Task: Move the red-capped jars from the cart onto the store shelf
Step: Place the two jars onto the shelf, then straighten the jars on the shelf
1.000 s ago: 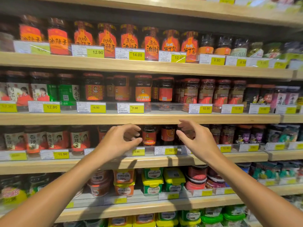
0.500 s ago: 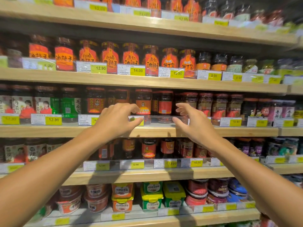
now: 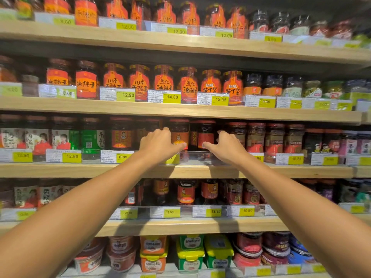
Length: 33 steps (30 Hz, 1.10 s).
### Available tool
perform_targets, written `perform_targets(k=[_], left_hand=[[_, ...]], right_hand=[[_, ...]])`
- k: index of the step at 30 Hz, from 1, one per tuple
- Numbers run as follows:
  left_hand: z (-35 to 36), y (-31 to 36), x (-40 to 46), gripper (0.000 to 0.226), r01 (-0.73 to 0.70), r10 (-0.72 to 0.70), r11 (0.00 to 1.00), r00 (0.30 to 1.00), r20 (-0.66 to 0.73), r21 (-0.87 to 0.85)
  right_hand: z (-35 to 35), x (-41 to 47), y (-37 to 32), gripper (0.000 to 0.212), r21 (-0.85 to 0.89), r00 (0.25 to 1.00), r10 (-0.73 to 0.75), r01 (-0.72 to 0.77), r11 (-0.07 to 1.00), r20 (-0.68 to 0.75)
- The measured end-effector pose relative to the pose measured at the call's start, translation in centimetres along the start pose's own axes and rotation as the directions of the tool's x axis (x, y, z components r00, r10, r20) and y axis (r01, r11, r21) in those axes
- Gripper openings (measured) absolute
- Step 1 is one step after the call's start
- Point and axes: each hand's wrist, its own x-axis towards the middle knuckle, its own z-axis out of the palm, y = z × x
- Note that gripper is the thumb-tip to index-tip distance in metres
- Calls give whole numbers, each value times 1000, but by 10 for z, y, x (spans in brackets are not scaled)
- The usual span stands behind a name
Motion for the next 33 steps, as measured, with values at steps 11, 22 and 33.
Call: perform_targets(k=[11, 22, 33], left_hand=[[17, 8, 14, 61, 90, -81, 987, 994, 71, -134], [17, -4, 43, 63, 105, 54, 931, 908, 416, -350], [11, -3, 36, 57, 34, 85, 961, 908, 409, -274]], right_hand=[[11, 12, -10, 58, 73, 998, 64, -65, 995, 17], [-10, 2, 3, 35, 67, 988, -30, 20, 998, 148], [-14, -4, -4, 34, 13, 980, -24, 22, 1000, 199]])
